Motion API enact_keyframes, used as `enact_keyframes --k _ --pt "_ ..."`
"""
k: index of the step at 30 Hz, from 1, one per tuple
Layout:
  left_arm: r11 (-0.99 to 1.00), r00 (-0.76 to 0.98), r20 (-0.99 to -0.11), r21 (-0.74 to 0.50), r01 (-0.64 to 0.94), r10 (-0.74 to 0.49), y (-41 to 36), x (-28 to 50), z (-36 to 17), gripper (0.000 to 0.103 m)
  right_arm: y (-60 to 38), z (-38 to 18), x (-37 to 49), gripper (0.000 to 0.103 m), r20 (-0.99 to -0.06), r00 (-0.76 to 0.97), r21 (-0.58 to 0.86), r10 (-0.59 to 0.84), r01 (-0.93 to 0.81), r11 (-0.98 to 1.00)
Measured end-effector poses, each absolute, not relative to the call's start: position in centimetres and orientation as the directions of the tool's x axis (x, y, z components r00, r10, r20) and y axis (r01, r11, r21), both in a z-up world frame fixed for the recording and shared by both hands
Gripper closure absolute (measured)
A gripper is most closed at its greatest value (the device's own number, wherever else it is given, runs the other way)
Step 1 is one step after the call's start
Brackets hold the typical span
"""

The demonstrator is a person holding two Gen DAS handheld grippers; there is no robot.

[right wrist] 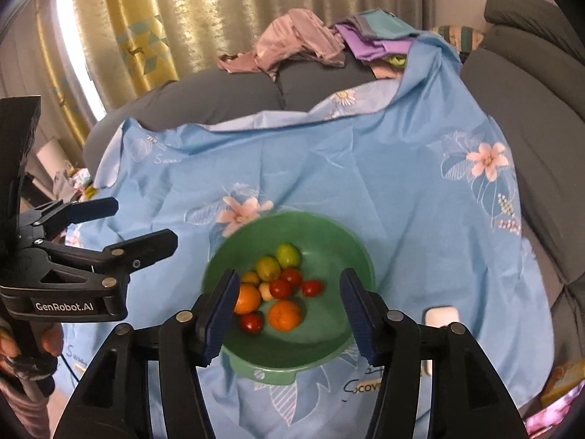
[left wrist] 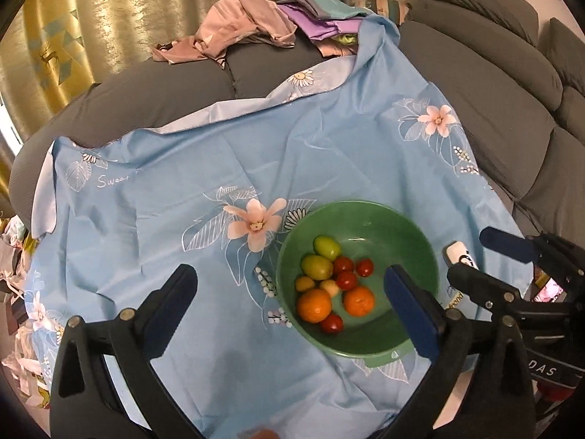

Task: Organize fruits
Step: 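Withdraw both open grippers above the bowl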

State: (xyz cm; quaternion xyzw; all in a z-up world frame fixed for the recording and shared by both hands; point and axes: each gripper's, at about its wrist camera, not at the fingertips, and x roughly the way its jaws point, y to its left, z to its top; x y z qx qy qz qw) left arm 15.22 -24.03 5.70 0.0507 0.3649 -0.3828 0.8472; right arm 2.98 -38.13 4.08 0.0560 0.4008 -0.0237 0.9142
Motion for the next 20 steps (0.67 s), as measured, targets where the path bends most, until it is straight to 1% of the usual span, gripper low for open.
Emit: enact_keyframes --k 3,5,12,20 --pt "0.685 0.414 -0.668 -0.200 0.701 -0.619 -24.2 15.2 6.4 0.001 -37.8 5.0 2.9 0.045 -0.739 0.673 0.043 -0.022 0.080 0.996" --pt "0.696 0.440 -0.664 -0.171 0.697 -0.604 -24.2 15.0 7.0 0.001 -37.6 5.4 2.9 0.045 -0.742 0.670 0.034 -0.019 0.066 0.997" --pt "0.718 0.479 -0.667 -0.124 0.685 -0.571 -24.1 14.8 7.7 0.001 -37.8 5.8 2.9 0.045 -0.747 0.665 0.047 -0.007 0.064 0.997" --pt "0.726 0.484 -0.675 -0.112 0.679 -0.557 -24.6 14.9 7.5 0.001 -38.0 5.9 3.1 0.045 -0.748 0.663 0.054 -0.003 0.066 0.996"
